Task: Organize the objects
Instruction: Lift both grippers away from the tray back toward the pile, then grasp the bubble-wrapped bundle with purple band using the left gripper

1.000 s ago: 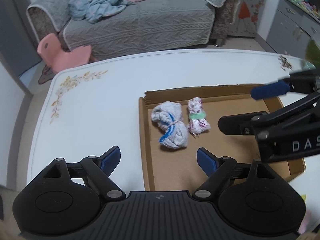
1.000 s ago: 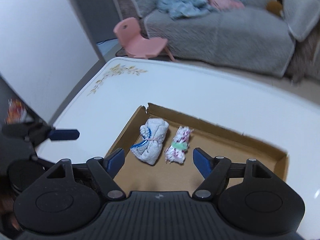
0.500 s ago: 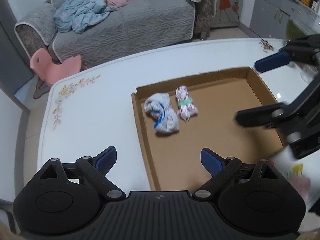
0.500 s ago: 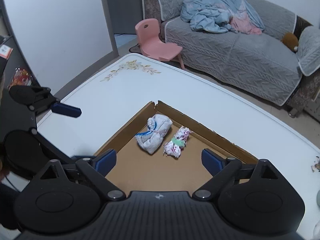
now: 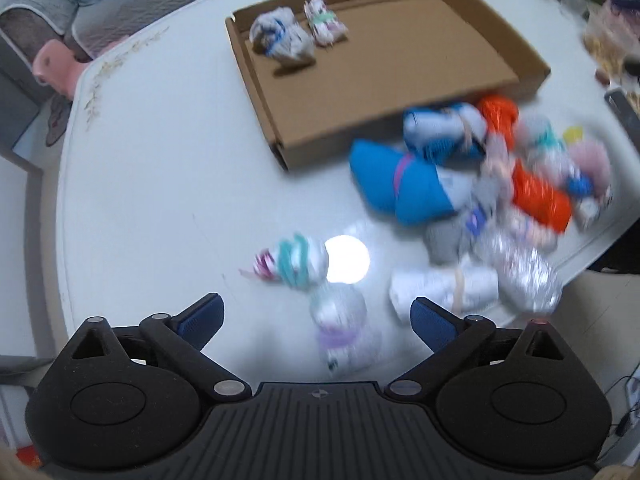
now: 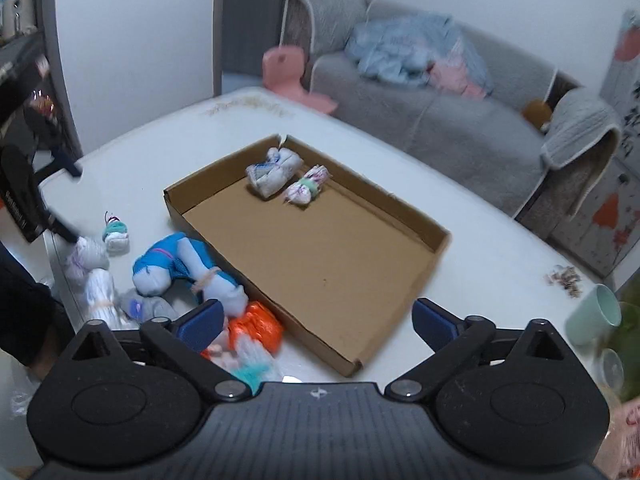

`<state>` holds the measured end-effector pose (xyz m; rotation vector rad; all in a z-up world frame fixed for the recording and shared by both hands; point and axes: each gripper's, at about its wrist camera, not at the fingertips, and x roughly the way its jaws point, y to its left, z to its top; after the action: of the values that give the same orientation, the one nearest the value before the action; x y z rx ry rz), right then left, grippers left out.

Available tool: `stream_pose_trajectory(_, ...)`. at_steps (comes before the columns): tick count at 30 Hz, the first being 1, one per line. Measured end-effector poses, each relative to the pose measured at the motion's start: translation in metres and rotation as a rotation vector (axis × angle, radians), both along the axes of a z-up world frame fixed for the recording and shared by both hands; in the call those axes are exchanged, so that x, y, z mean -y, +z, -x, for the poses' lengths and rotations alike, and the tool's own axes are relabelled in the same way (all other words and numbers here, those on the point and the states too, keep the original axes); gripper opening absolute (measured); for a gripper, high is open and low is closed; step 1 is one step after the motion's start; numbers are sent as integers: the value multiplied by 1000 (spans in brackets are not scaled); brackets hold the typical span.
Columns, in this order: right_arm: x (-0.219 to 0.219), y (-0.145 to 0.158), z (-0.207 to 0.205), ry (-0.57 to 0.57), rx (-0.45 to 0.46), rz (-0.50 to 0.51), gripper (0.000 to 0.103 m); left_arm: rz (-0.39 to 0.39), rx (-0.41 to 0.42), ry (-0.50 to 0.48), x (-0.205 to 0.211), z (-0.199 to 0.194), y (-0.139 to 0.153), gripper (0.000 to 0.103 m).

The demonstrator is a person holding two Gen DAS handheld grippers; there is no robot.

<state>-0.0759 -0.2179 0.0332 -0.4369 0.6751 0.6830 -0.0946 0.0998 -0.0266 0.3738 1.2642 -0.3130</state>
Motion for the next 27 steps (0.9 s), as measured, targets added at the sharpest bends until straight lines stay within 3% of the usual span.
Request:
stream_pose_trajectory(2, 13, 1, 14, 22, 98, -18, 103, 6, -39, 26, -1, 9, -14, 100)
stream_pose_trajectory(5, 14, -10, 13, 76, 27, 34, 99, -22, -87, 27, 1, 15, -34, 95)
stream_pose_trajectory(8, 14, -11, 36, 211, 70, 25, 96, -84, -56, 20, 2, 16, -48, 94)
stream_pose_trajectory(11, 8, -30, 48, 334, 43, 107, 91, -96, -39, 64, 0, 8, -57, 91)
stream_pose_trajectory(15, -8, -57, 46, 391, -53, 202, 76, -72, -22, 124, -1, 2, -69, 91)
stream_pose_trajectory(18, -13, -72, 41, 409, -103, 235, 71, -33, 20, 139, 0, 2, -71, 90)
stream_pose_trajectory(23, -15, -77, 32, 397, -184, 239, 65, 33, 16, 136, 1, -3, -68, 67)
stream_pose_trajectory(25, -19, -85, 24, 366, -227, 228, 62, 62, 6, 132, 0, -4, -68, 52)
stream_pose_trajectory(27, -17, -90, 16, 317, -272, 223, 53, 82, -3, 133, -1, -7, -67, 43)
